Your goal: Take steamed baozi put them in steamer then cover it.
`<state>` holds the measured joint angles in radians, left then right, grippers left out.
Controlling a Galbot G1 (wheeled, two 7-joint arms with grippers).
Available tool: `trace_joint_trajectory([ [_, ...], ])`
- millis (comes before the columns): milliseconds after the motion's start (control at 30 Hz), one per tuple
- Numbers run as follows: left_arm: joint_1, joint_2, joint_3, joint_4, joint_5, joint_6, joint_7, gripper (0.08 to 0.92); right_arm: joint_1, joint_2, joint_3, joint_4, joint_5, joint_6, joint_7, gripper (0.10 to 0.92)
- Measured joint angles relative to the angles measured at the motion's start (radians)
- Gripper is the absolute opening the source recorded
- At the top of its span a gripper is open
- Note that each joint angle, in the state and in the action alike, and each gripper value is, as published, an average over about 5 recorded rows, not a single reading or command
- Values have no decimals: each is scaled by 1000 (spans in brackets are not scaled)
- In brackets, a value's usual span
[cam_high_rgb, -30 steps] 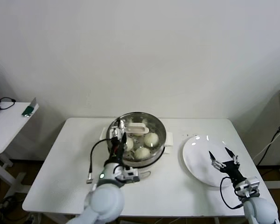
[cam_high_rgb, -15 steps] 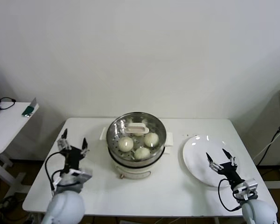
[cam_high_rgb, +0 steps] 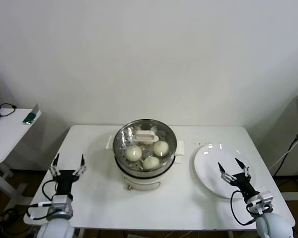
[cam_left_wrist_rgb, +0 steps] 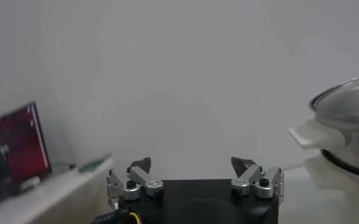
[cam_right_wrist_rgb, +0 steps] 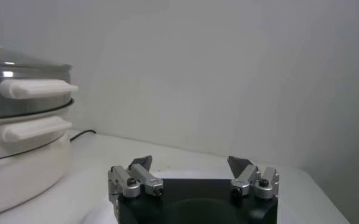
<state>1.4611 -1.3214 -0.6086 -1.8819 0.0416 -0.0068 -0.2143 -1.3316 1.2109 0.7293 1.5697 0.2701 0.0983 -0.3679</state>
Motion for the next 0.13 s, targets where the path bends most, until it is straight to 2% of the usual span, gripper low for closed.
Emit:
trace_joint_trajectory([
  [133, 8, -5, -11, 24, -49, -44, 13, 823, 1, 2, 0, 2, 1, 3, 0, 823],
])
